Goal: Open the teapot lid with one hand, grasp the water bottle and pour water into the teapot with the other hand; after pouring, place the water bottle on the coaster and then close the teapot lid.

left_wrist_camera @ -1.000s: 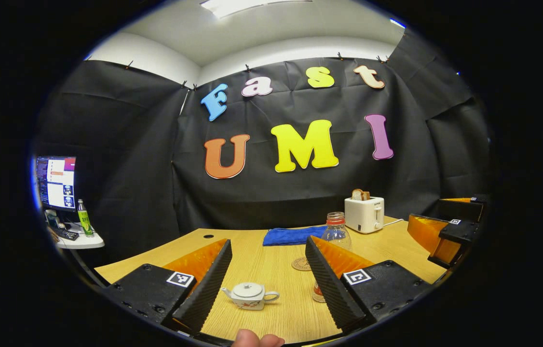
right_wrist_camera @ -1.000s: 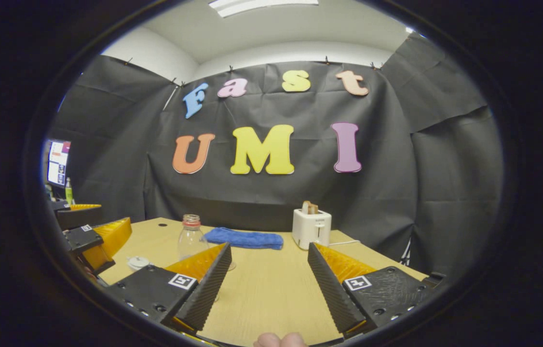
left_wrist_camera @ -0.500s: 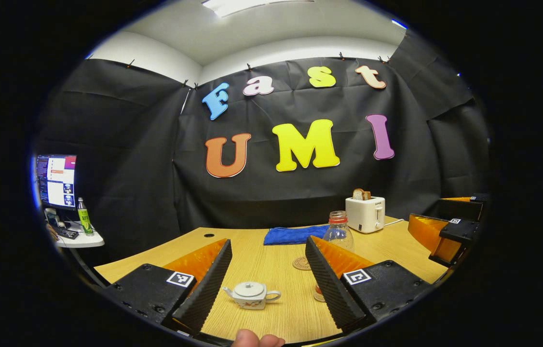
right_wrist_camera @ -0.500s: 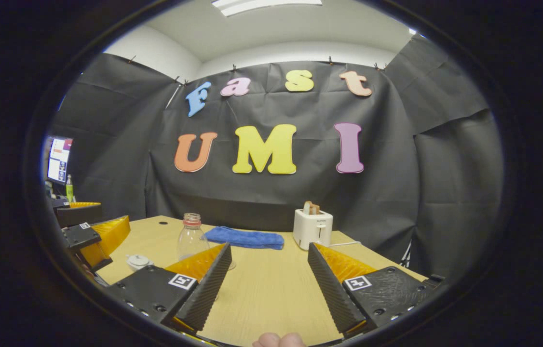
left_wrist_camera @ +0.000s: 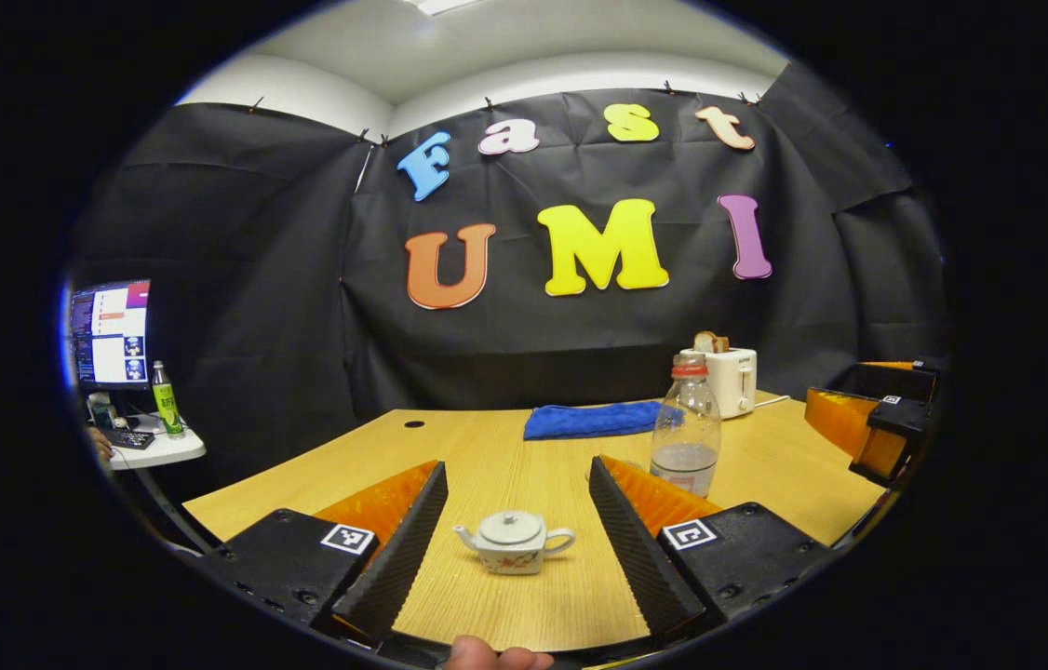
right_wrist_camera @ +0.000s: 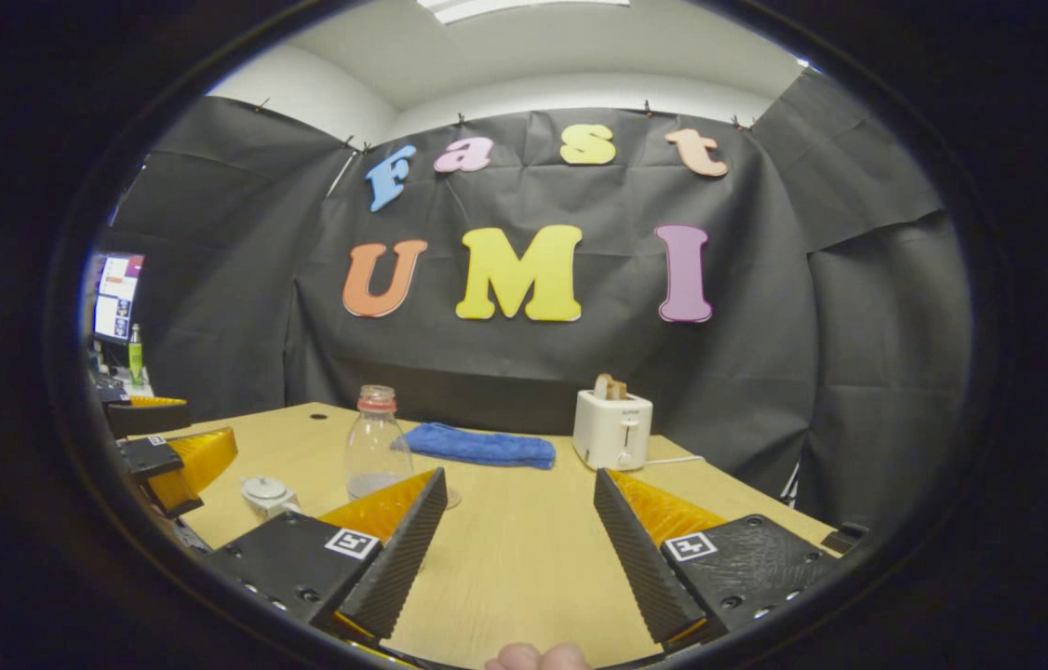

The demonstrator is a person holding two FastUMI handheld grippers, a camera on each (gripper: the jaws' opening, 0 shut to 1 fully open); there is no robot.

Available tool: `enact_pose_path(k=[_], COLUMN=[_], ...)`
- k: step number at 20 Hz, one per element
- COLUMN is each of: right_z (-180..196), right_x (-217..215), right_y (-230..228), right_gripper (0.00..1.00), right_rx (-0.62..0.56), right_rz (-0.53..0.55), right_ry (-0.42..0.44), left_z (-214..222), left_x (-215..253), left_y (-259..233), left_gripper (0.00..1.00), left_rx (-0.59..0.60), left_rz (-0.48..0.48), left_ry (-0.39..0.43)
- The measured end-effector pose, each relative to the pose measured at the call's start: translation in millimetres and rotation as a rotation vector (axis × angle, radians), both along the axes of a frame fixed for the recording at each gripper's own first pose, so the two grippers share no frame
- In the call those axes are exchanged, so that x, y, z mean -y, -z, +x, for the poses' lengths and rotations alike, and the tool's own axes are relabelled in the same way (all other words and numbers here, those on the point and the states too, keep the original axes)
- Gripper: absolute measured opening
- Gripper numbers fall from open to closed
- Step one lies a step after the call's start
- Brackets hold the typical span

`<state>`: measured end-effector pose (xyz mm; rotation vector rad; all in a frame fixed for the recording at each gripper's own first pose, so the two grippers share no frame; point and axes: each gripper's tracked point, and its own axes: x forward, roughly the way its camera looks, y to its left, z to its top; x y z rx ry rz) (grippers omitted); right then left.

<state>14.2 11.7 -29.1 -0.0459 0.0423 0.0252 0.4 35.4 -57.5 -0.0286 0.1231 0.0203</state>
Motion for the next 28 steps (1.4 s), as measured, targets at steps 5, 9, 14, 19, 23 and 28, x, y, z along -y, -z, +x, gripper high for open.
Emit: enact_pose_path(k=[5, 9, 14, 19, 23, 28], right_z=[4.8, 6.6, 8.9, 12.2, 16.4, 21.1], right_x=[6.9, 19.3, 30.8, 37.9, 37.4, 27.7], right_y=[16.1, 16.0, 23.3, 24.4, 28.6, 35.6], right_gripper=[0.95, 0.95, 0.95, 0.98, 0.98, 0.98], right_rx=[-0.044, -0.040, -0.056, -0.060, -0.068, -0.084], right_rz=[0.002, 0.000, 0.003, 0.007, 0.008, -0.009], right_ry=[0.012, 0.042, 0.069, 0.083, 0.080, 0.044], left_z=[15.2, 26.5, 44.1, 55.2, 58.7, 62.7], left_x=[-0.9, 0.6, 0.4, -4.2, -0.3, 0.2], left_y=[28.3, 49.2, 65.9, 80.5, 80.6, 80.6], left_gripper=[0.96, 0.86, 0.65, 0.47, 0.45, 0.18], left_rx=[-0.081, -0.151, -0.200, -0.253, -0.263, -0.270], left_rz=[-0.009, -0.028, -0.017, -0.032, -0.020, -0.009], left_ry=[0.024, 0.053, 0.072, 0.068, 0.092, 0.101])
